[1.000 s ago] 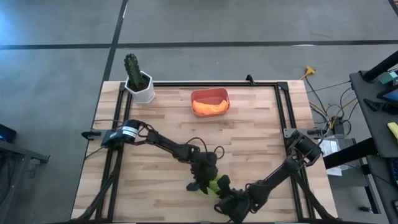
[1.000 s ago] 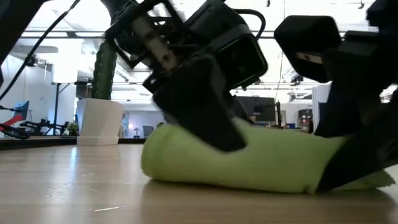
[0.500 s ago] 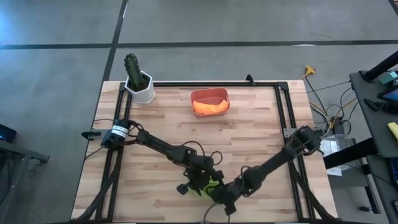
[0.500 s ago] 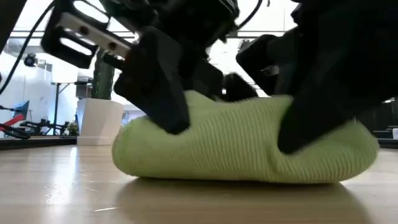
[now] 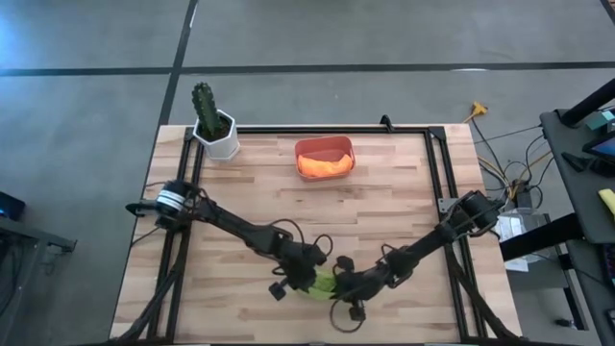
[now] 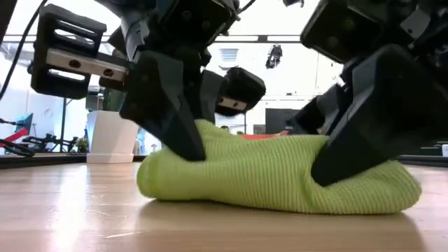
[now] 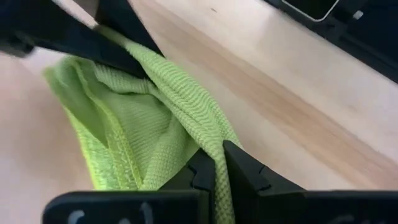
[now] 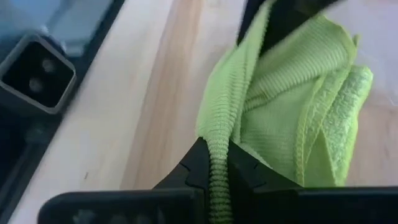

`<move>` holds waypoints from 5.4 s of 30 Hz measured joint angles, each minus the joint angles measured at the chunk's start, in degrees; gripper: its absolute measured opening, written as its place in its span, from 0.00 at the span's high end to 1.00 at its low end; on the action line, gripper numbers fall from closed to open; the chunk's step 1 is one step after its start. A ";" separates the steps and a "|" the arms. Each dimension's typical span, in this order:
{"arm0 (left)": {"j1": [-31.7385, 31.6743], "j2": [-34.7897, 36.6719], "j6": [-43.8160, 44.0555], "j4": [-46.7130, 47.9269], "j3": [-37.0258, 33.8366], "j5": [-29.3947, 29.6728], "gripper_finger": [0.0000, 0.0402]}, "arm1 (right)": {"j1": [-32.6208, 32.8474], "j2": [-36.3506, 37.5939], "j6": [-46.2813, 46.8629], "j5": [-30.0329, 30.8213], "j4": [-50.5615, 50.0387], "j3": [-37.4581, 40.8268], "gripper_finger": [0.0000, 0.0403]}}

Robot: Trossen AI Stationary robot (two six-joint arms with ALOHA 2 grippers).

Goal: Roll microfiber towels into tight, uniform cylinder then place into a basket
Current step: Roll the green microfiber cloth

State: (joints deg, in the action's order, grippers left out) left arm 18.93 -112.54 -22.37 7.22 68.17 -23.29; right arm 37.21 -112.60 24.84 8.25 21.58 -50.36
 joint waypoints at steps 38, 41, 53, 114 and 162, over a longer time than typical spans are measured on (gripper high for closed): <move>10.96 1.79 -11.30 -16.32 -1.28 26.61 0.98 | 0.66 0.11 18.87 5.43 23.49 13.45 0.96; 9.56 1.07 -11.19 -17.66 -1.12 26.89 0.98 | 0.66 0.09 18.95 5.44 23.30 13.45 0.96; 7.40 -5.42 -11.06 -21.25 -0.71 35.50 0.98 | 0.66 0.04 19.11 5.46 23.02 13.45 0.96; 0.86 -13.52 -10.15 -23.65 1.29 18.20 0.99 | 0.98 10.22 12.84 1.69 4.97 12.68 0.60; 1.12 -11.80 -0.38 -23.52 2.46 20.49 0.98 | -6.47 5.74 39.00 -12.74 -17.55 -0.18 0.27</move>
State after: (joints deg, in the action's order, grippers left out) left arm 20.05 -124.33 -22.74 -16.30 70.63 -2.81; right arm 30.74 -106.85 63.84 -4.49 4.03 -50.54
